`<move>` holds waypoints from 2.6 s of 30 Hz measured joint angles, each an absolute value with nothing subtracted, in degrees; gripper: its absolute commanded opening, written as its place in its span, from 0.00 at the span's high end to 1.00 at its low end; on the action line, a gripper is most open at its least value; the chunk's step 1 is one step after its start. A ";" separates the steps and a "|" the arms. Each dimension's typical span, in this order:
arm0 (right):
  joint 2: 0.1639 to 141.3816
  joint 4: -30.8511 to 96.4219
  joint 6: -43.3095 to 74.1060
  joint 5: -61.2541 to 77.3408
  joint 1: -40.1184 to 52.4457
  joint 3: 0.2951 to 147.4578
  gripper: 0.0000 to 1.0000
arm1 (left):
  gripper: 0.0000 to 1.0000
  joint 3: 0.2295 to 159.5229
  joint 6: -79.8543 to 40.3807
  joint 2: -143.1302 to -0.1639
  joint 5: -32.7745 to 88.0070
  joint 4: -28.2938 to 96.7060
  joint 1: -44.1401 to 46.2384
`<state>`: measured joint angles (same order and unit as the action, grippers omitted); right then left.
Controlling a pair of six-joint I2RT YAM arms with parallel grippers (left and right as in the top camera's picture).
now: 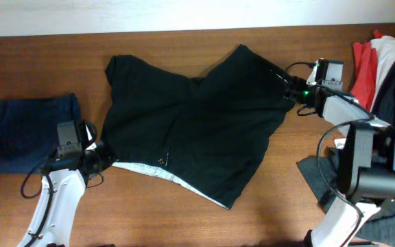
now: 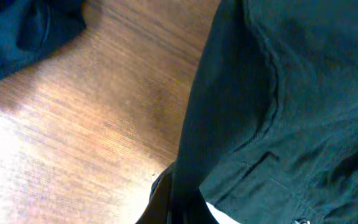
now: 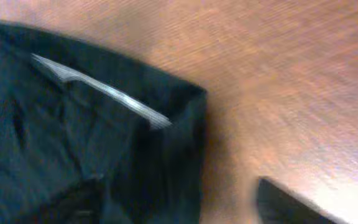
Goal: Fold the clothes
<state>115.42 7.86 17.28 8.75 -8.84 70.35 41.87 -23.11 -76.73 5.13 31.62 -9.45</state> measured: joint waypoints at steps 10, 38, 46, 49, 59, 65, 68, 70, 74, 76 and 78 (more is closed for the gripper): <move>95.00 39.40 19.40 12.29 -22.79 70.70 0.96 | 0.99 46.19 -18.48 -77.08 9.82 26.22 -9.23; 84.93 64.14 17.12 7.51 -15.11 70.15 0.91 | 0.01 64.31 -13.74 -92.82 25.96 58.96 3.18; 84.93 64.27 15.84 5.76 -15.11 70.00 0.91 | 0.01 48.34 -31.27 -93.38 27.16 41.19 21.91; 84.93 64.31 15.81 5.37 -15.09 69.91 0.91 | 0.01 45.82 -39.20 -93.17 28.91 34.52 26.63; 84.93 64.29 14.41 5.15 -15.11 69.91 0.89 | 0.11 44.12 -78.24 -92.68 23.42 28.58 34.94; 84.93 64.34 14.28 5.13 -15.11 69.89 0.89 | 0.66 44.01 -88.38 -92.53 13.63 24.18 35.31; 84.93 64.69 14.11 4.99 -15.11 69.89 0.89 | 0.89 43.97 -89.45 -92.84 11.09 25.04 35.29; 84.93 64.71 14.09 4.95 -15.11 69.89 0.93 | 0.99 44.25 -89.32 -92.86 10.48 28.36 35.29; 84.93 65.56 13.04 5.91 -15.11 69.89 0.96 | 0.99 44.93 -76.25 -91.81 10.41 36.77 33.12; 84.93 66.92 12.58 8.56 -14.98 69.91 0.96 | 0.99 45.47 -67.57 -90.15 10.02 43.00 29.67; 84.82 70.17 12.01 11.33 -14.57 71.35 0.96 | 0.99 49.74 -57.41 -84.68 7.60 50.76 24.10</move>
<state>84.82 70.17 12.01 11.33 -14.57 71.35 49.74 -57.41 -84.68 7.60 50.76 24.10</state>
